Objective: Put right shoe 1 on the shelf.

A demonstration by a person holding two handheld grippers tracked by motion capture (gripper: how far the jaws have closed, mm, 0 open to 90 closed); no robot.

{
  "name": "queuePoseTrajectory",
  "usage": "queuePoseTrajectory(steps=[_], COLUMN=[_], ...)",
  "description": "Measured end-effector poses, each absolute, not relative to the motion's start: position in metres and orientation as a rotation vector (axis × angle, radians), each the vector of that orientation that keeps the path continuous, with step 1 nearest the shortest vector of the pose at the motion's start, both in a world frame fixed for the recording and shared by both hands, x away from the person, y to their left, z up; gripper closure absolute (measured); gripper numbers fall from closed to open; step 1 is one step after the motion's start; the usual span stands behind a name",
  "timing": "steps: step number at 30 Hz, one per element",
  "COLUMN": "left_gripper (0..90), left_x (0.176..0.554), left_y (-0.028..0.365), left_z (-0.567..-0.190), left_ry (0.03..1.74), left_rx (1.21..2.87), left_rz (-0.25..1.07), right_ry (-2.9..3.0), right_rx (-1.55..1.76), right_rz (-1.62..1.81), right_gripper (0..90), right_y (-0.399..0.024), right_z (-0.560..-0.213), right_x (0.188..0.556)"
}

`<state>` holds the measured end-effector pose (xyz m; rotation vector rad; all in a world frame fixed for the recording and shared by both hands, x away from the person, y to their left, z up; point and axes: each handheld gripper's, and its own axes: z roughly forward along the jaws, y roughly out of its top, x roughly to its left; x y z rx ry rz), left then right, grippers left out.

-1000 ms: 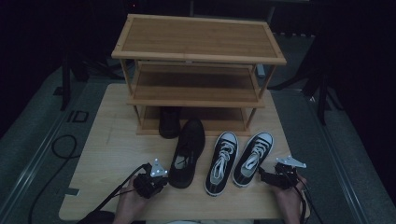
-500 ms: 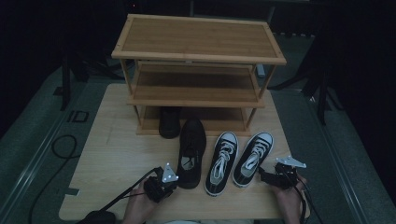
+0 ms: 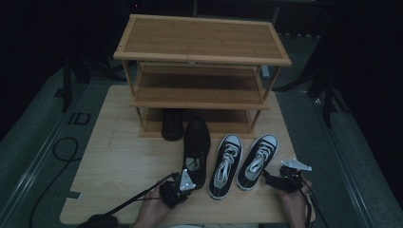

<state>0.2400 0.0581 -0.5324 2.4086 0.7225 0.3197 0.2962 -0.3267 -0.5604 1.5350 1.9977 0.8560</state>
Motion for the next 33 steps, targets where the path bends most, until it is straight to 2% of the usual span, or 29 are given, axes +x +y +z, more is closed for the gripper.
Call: queuePoseTrajectory(steps=[14,33], left_gripper=[89.9,89.9], left_x=[0.280,0.329], left_y=[0.034,0.042], left_z=[-0.530,-0.516], left_ry=[0.740,0.859], left_rx=[2.359,2.279], left_rz=[0.345,0.442], right_ry=[1.998,1.998], right_rx=[1.534,1.535], right_rz=[0.855,0.856], right_gripper=[14.3,14.3], right_y=[-0.327,-0.327], right_z=[-0.560,-0.560], right_x=[0.296,0.296])
